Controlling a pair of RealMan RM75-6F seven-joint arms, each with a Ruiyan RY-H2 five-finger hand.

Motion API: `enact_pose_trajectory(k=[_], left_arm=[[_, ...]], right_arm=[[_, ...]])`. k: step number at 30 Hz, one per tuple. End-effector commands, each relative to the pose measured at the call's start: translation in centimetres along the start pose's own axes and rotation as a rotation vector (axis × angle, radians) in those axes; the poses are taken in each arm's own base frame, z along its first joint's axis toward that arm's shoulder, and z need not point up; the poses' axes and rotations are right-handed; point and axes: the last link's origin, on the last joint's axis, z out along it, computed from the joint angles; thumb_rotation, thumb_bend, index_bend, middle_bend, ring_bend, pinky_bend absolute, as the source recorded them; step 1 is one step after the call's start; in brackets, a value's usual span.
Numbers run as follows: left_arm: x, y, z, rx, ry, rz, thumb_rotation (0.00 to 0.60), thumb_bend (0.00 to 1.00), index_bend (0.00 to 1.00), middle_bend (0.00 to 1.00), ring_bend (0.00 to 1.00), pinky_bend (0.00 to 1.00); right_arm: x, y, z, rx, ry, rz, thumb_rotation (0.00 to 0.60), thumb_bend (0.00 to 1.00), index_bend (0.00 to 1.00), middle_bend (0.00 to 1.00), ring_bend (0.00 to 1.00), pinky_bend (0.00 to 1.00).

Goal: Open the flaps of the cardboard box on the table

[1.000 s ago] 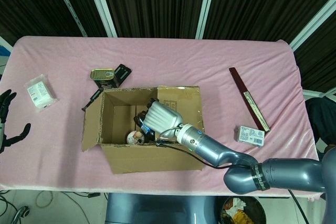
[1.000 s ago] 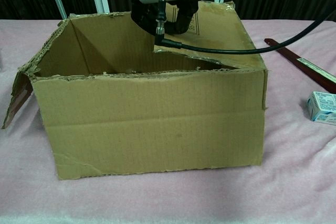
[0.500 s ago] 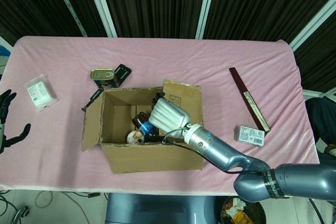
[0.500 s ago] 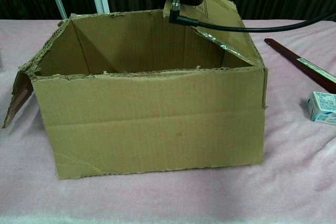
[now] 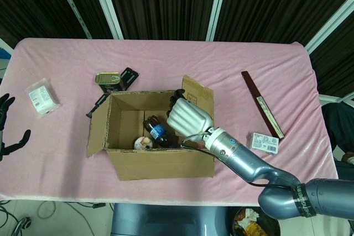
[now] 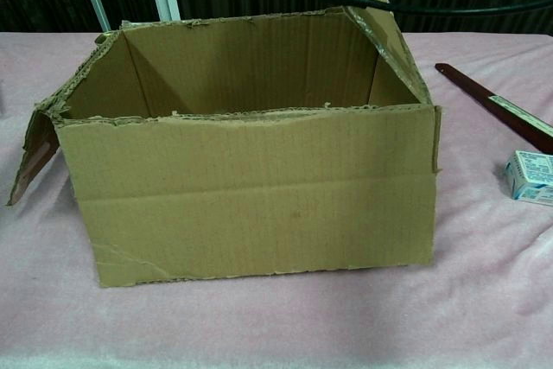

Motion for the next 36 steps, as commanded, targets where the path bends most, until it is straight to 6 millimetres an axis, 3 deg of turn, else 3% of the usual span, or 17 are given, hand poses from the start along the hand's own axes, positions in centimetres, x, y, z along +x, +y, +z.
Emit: enact_pose_trajectory(k=[1,17,25,36], left_arm=[[-0.1,-0.1,0.0,0.007,-0.013,0.003,0.600,0.31,0.04,0.01,0.00,0.02],[-0.4,-0.2,0.0,0.028,-0.049,0.011,0.600,0.31,0.04,0.01,0.00,0.02],[-0.4,-0.1,0.0,0.029,-0.052,0.013,0.600,0.31,0.04,0.01,0.00,0.02],[-0.4,-0.1,-0.1,0.026,-0.053,0.012,0.600,0.31,0.04,0.01,0.00,0.02]], right_arm=[[-0.1,0.6,-0.4,-0.013,-0.009,-0.009,0.600,0.58,0.45,0.45,0.32,0.32],[-0.9,3.3,-2.0,-0.076,-0.044,-0.079,0.600,0.38,0.32,0.34,0.27,0.28],[-1.4,4.4,-3.4,-0.121,-0.053,-0.107,0.600,0.36,0.25,0.29,0.24,0.28],[-1.4,4.5,-6.2,-0.134,-0.078,-0.137,0.600,0.35,0.24,0.28,0.23,0.27]])
